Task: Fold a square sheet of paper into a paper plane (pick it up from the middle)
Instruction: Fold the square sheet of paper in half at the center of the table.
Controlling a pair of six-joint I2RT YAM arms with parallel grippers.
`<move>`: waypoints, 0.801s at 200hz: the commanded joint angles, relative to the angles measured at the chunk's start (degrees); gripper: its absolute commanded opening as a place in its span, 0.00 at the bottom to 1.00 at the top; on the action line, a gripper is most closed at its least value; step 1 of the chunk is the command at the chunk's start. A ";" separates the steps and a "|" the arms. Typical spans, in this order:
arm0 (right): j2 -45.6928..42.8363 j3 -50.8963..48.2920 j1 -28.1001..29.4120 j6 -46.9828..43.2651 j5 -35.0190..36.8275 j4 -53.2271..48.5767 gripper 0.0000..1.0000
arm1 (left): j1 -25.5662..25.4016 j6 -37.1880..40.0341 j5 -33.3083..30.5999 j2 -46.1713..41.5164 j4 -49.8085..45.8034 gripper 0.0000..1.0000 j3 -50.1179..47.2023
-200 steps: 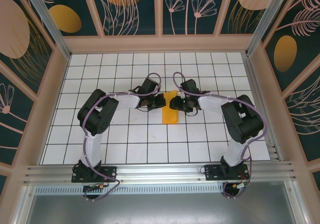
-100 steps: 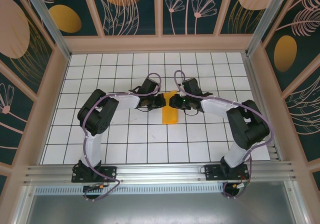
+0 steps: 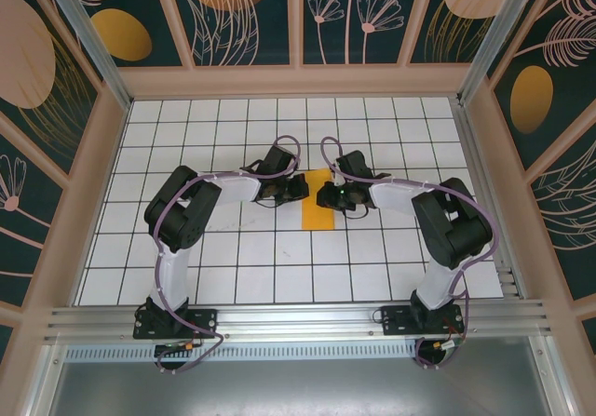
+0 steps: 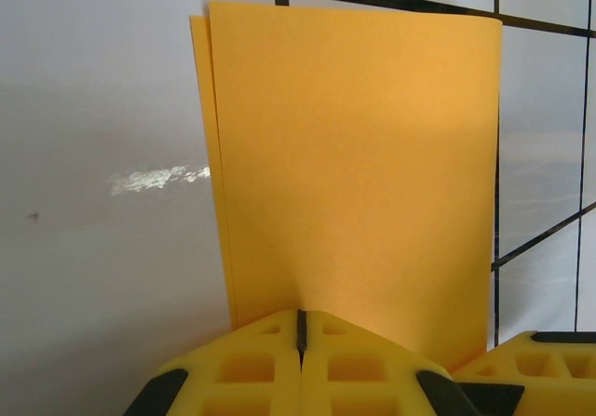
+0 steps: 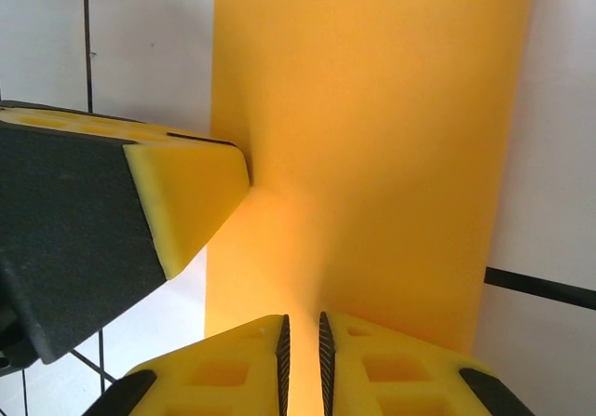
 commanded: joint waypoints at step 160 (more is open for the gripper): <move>-2.15 -0.62 1.01 -5.59 -1.82 -2.62 0.15 | -0.08 0.07 -5.53 3.16 -4.42 0.04 -2.76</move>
